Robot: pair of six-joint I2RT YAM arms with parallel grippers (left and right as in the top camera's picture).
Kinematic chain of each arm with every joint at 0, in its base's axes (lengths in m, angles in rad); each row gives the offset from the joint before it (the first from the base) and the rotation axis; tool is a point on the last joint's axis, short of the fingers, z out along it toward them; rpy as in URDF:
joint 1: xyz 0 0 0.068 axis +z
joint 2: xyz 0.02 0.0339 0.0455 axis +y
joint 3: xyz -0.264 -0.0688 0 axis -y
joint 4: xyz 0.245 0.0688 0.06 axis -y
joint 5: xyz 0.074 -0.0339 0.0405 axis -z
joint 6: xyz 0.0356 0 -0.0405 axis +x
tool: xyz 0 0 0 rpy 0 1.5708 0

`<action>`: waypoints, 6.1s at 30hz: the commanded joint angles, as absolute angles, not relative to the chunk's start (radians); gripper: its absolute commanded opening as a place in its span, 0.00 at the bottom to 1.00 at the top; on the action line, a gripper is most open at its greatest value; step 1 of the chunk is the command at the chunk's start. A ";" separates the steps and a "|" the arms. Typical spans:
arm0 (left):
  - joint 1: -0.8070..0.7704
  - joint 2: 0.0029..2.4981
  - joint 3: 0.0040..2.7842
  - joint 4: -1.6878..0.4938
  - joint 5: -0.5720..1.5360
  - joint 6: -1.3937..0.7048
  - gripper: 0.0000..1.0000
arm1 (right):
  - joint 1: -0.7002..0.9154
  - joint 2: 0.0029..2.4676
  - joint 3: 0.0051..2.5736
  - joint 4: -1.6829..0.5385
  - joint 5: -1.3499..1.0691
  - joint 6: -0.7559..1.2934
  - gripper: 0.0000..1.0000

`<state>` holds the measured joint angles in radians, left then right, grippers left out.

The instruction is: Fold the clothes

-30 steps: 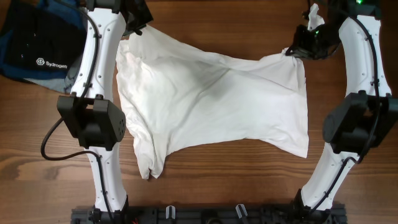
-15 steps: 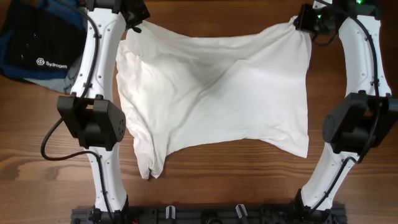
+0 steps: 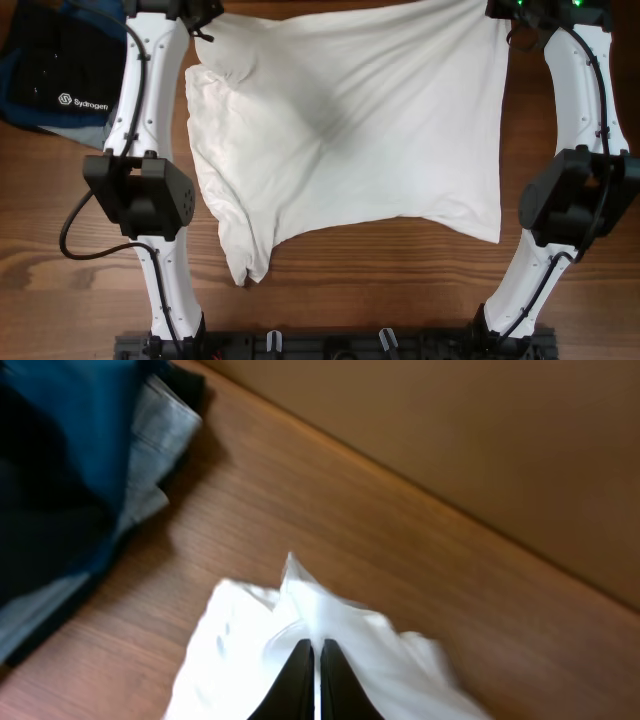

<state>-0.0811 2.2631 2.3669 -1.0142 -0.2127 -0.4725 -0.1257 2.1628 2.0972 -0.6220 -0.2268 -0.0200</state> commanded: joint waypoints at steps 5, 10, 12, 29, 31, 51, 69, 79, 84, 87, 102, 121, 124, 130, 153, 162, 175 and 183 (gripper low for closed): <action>-0.019 2.255 2.379 -0.917 -0.234 -0.383 0.04 | -0.125 2.143 2.114 -0.602 -0.202 -0.054 0.04; -0.024 2.255 2.379 -0.888 -0.212 -0.371 0.04 | -0.125 2.143 2.114 -0.619 -0.202 -0.061 0.04; -0.027 2.258 2.379 -0.925 -0.159 -0.374 0.04 | -0.124 2.143 2.114 -0.630 -0.203 -0.060 0.04; -0.079 2.438 2.368 -1.100 0.202 -0.399 0.32 | -0.044 2.143 2.114 -0.836 -0.270 -0.078 0.04; -0.095 2.454 2.368 -1.096 0.202 -0.399 0.28 | -0.031 2.143 2.114 -0.834 -0.270 -0.078 0.04; -0.043 2.587 2.368 -1.087 0.148 -0.403 0.21 | -0.020 2.143 2.114 -0.835 -0.270 -0.086 0.04; -0.064 2.587 2.368 -0.988 0.148 -0.404 0.32 | -0.020 2.143 2.114 -0.833 -0.270 -0.105 0.04; -0.070 2.587 2.368 -0.976 0.148 -0.404 0.09 | -0.020 2.143 2.114 -0.831 -0.270 -0.105 0.04; -0.070 2.587 2.368 -0.978 0.148 -0.403 0.38 | -0.020 2.143 2.114 -0.831 -0.269 -0.107 0.05; -0.065 2.587 2.368 -0.991 0.141 -0.400 0.40 | -0.020 2.143 2.114 -0.832 -0.259 -0.117 0.04; -0.044 2.519 2.368 -1.037 0.269 -0.468 0.25 | -0.020 2.143 2.114 -0.838 -0.256 -0.115 0.04; -0.054 2.495 2.368 -0.966 0.216 -0.472 0.34 | -0.020 2.143 2.114 -0.849 -0.263 -0.112 0.04; -0.054 2.514 2.368 -0.957 0.215 -0.472 0.34 | -0.020 2.143 2.114 -0.856 -0.263 -0.112 0.04; -0.061 2.577 2.368 -0.955 0.219 -0.479 0.33 | -0.020 2.143 2.114 -0.861 -0.263 -0.104 0.04; -0.088 2.632 2.368 -1.015 0.136 -0.430 0.04 | -0.020 2.143 2.114 -0.875 -0.271 -0.104 0.04; -0.092 2.594 2.371 -0.927 0.136 -0.430 0.04 | -0.020 2.143 2.114 -0.857 -0.270 -0.105 0.04; -0.110 2.364 2.384 -0.770 0.065 -0.421 0.04 | -0.025 2.143 2.114 -0.785 -0.236 -0.105 0.04; -0.110 2.341 2.384 -0.784 0.050 -0.396 0.04 | -0.070 2.143 2.114 -0.710 -0.206 -0.063 0.04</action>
<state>-0.1097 2.3447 2.3745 -0.7734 0.0826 -0.4236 -0.0391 2.1628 2.0972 -0.7326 -0.2447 -0.1005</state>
